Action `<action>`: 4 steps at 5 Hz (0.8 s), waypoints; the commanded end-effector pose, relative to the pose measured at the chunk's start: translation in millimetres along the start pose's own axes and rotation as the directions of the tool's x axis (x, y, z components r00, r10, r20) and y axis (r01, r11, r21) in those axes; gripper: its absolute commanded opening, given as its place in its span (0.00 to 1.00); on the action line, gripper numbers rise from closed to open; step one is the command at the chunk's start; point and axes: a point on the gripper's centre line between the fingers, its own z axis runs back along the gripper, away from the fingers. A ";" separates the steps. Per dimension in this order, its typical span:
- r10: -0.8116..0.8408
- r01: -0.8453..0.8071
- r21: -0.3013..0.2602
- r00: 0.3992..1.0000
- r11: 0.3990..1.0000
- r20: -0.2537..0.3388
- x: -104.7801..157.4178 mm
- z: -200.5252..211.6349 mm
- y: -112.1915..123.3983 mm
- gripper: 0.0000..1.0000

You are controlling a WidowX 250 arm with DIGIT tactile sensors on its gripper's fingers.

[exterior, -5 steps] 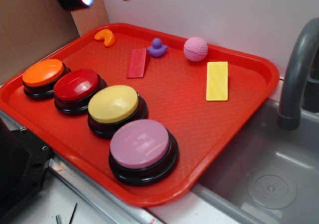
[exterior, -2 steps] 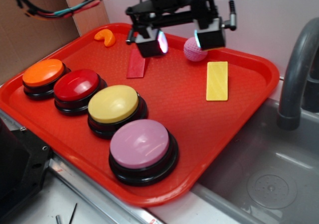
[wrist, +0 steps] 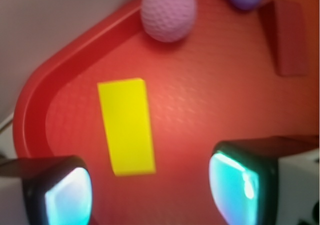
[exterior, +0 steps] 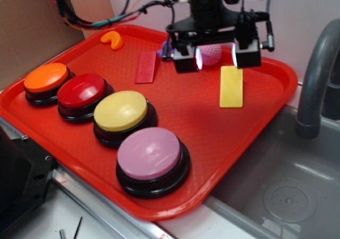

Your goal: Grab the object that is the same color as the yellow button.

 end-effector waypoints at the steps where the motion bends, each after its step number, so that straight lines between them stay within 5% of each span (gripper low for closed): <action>1: 0.018 -0.018 0.007 0.999 1.000 0.043 26.5 -18.8 -14.4 1.00; 3: 0.019 -0.021 0.056 0.999 0.998 0.037 33.5 -46.2 -17.2 1.00; 4: 0.017 -0.019 0.050 0.999 0.999 0.043 34.6 -47.9 -17.0 0.00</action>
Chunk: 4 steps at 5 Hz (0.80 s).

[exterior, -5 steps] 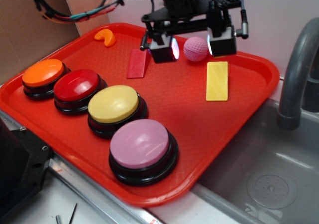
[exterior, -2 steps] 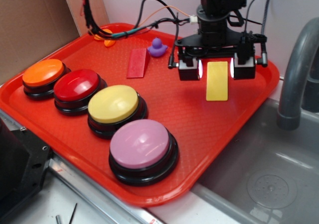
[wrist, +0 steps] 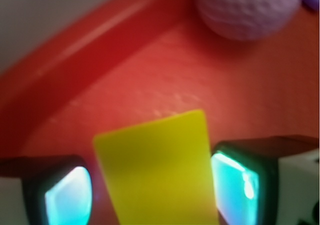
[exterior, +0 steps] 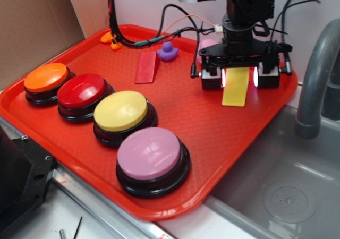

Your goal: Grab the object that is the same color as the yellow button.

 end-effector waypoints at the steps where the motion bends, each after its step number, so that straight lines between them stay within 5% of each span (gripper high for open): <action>1: -0.005 0.005 -0.018 1.000 1.000 0.018 11.3 0.3 2.5 0.00; 2: -0.036 0.037 -0.027 0.999 0.999 0.012 11.2 4.7 4.5 0.00; 3: -0.211 0.204 -0.087 0.974 0.975 -0.082 9.2 41.5 13.7 0.00; 4: -0.291 0.277 -0.126 0.951 0.953 -0.108 12.2 79.9 30.0 0.00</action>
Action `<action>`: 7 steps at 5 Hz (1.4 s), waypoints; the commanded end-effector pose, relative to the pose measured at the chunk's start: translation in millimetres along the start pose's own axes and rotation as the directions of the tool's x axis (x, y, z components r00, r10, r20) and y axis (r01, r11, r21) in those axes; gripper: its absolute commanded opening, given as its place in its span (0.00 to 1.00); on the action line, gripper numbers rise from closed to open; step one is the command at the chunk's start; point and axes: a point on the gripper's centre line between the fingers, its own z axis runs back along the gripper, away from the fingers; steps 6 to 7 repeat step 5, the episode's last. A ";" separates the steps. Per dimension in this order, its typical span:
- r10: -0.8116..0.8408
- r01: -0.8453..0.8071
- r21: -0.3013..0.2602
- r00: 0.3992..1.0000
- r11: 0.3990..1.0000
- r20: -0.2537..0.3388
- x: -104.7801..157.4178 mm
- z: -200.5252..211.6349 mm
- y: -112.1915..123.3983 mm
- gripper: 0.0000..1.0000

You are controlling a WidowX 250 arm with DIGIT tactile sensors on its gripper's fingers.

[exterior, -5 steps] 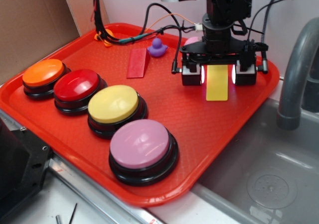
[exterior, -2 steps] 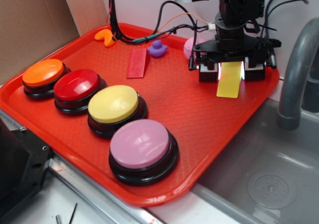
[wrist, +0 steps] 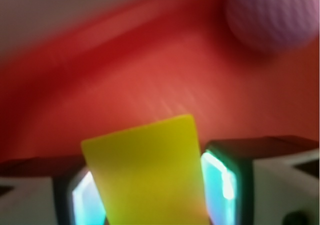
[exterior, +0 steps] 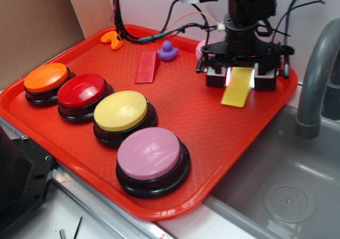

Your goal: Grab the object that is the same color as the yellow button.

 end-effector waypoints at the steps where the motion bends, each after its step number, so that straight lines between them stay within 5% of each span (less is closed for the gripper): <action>1: -0.153 0.151 -0.103 0.988 0.983 -0.015 0.2 99.9 31.6 0.00; 4: -0.058 0.054 -0.217 0.998 0.975 -0.009 -22.1 167.4 103.5 0.00; 5: -0.017 0.028 -0.228 0.999 0.973 0.052 -33.8 177.0 110.9 0.00; 7: -0.017 0.028 -0.228 0.999 0.973 0.052 -33.8 177.0 110.9 0.00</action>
